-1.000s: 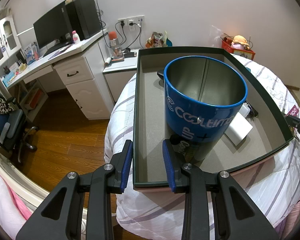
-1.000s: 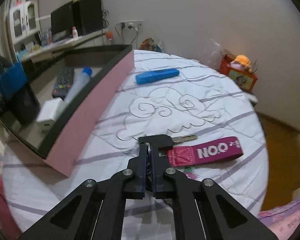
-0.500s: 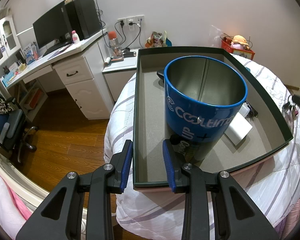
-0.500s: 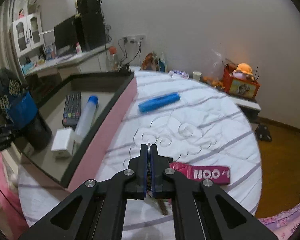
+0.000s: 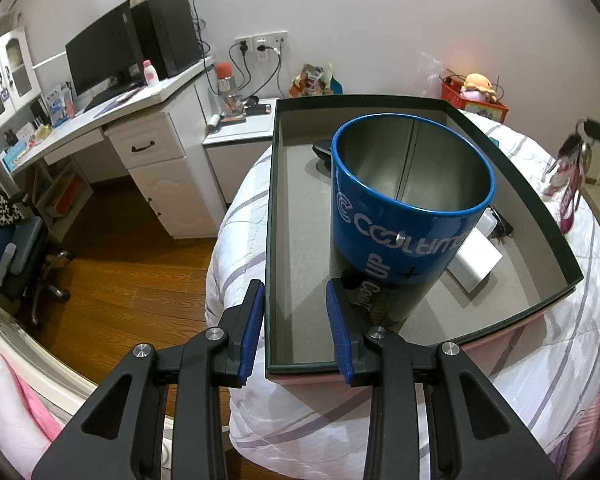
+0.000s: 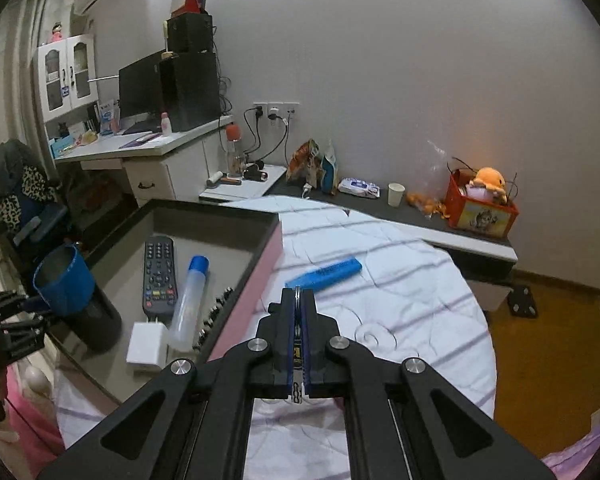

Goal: Organize rigid objects
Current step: 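Carry the keys with pink tag over the tray with the right tool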

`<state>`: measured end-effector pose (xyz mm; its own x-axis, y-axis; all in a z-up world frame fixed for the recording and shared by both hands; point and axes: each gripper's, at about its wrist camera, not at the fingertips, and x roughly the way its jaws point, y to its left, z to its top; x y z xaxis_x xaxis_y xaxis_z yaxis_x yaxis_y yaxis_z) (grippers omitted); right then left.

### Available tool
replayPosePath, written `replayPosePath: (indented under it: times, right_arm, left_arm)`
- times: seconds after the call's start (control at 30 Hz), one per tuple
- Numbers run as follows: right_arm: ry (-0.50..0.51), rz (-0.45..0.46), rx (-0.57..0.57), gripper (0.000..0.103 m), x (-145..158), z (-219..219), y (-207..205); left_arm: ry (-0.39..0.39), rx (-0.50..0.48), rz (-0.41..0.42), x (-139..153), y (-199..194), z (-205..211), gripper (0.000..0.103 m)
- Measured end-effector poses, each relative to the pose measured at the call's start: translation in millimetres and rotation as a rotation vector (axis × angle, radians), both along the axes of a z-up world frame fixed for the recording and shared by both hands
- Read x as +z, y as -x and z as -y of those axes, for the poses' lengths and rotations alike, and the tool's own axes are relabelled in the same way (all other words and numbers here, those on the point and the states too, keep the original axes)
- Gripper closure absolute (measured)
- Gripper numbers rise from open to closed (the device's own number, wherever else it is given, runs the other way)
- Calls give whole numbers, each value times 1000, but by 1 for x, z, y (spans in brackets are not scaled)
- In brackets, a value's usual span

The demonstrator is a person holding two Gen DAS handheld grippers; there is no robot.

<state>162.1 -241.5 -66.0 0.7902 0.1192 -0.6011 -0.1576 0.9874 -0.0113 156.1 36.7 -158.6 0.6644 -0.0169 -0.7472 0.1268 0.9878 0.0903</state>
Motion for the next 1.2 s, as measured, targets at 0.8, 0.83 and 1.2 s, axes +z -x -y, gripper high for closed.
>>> replayPosePath:
  times: [0.8,0.83,1.2]
  right_arm:
    - [61,82,96,101,49,-50,-33]
    - [61,79,103,101,49,-53,-36]
    - [72,59,155,101,45,-73,-58]
  left_arm:
    - [11,-3,0,2,2,-1,72]
    - [11,-3,1,2,2,-1,72]
    - [15,-5,1,2,0,-2,72]
